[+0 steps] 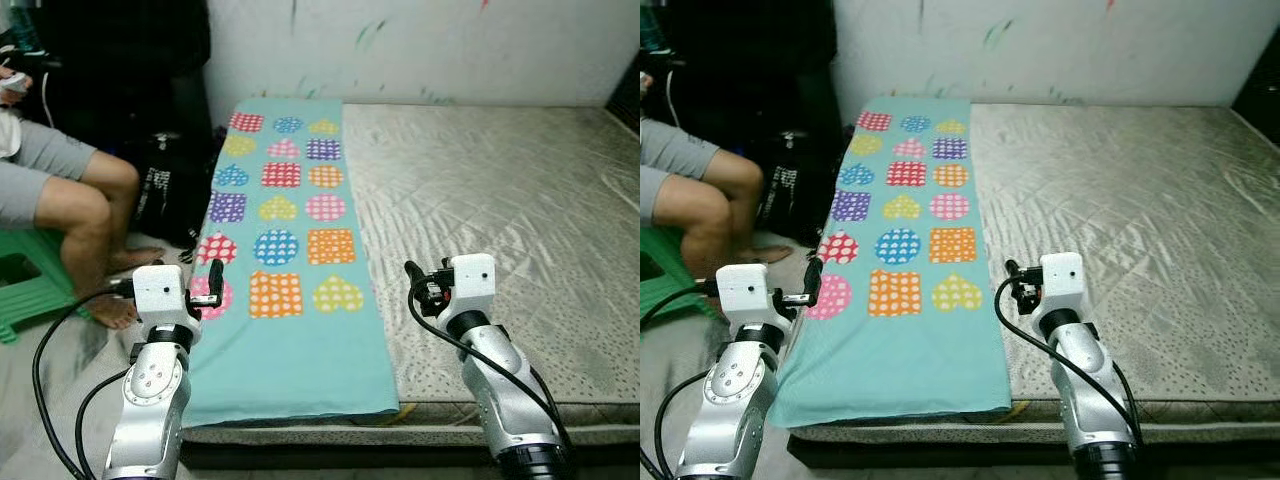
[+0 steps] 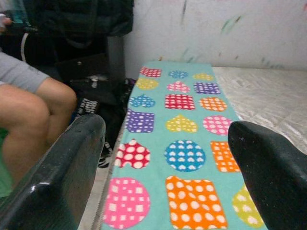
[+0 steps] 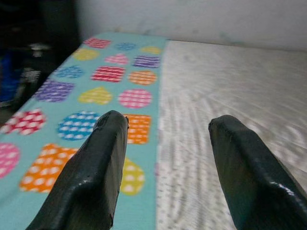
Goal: Clean up the room
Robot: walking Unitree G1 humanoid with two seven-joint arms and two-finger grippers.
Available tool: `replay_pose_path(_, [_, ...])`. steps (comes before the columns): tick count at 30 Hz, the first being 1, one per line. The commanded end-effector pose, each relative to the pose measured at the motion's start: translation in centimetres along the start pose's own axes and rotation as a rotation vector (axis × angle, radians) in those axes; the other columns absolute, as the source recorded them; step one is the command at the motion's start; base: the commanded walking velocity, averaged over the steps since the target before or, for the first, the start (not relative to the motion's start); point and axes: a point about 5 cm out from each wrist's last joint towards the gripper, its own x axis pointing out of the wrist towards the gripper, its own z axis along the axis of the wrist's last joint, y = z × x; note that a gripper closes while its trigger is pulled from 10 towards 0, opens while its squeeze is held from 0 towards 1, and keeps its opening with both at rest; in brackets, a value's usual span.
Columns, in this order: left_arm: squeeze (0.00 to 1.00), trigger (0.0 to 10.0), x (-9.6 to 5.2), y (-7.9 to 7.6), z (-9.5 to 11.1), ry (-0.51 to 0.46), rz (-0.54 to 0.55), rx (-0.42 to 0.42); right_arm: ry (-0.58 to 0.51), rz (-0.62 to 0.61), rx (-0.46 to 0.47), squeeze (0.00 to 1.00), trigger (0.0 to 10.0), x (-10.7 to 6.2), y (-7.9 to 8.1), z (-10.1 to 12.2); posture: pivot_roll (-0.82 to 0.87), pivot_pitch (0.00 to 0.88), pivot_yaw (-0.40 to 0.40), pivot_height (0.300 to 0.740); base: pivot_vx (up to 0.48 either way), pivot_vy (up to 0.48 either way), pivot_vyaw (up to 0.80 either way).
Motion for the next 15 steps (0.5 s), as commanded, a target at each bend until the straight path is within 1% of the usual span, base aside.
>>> replay_pose_path(1, [0.0,10.0,0.3,0.2,0.4,-0.019,0.014,-0.008,-0.028,-0.036,0.017,0.0,10.0,0.0,0.3,0.3,0.02,0.0,0.0,0.74,0.0,0.0,-0.8])
replay_pose_path(5, [0.0,10.0,0.4,0.1,0.6,-0.029,0.016,-0.006,-0.053,-0.044,0.039,0.0,10.0,0.2,0.8,0.8,0.01,0.0,0.003,0.74,0.0,0.0,-0.8])
replay_pose_path(7, [0.0,10.0,0.4,0.3,0.9,-0.048,0.035,-0.014,-0.081,-0.034,0.041,0.0,10.0,0.6,0.9,1.5,0.01,0.0,0.001,0.74,0.0,0.0,-0.8])
replay_pose_path(11, [0.0,10.0,0.2,0.9,1.2,-0.068,0.099,-0.056,-0.092,-0.078,0.075,0.0,10.0,0.8,0.1,2.0,0.01,0.0,-0.002,0.74,0.0,0.0,-0.8])
replay_pose_path(12, [0.0,10.0,0.1,1.1,1.3,-0.076,0.122,-0.07,-0.089,-0.115,0.112,0.0,10.0,0.7,-0.4,2.1,0.01,0.0,-0.004,0.74,0.0,0.0,-0.8])
replay_pose_path(15, [0.0,10.0,0.0,1.1,1.4,-0.077,0.125,-0.077,-0.088,-0.131,0.12,0.0,10.0,0.6,-0.6,2.0,0.01,0.0,-0.005,0.74,0.0,0.0,-0.8])
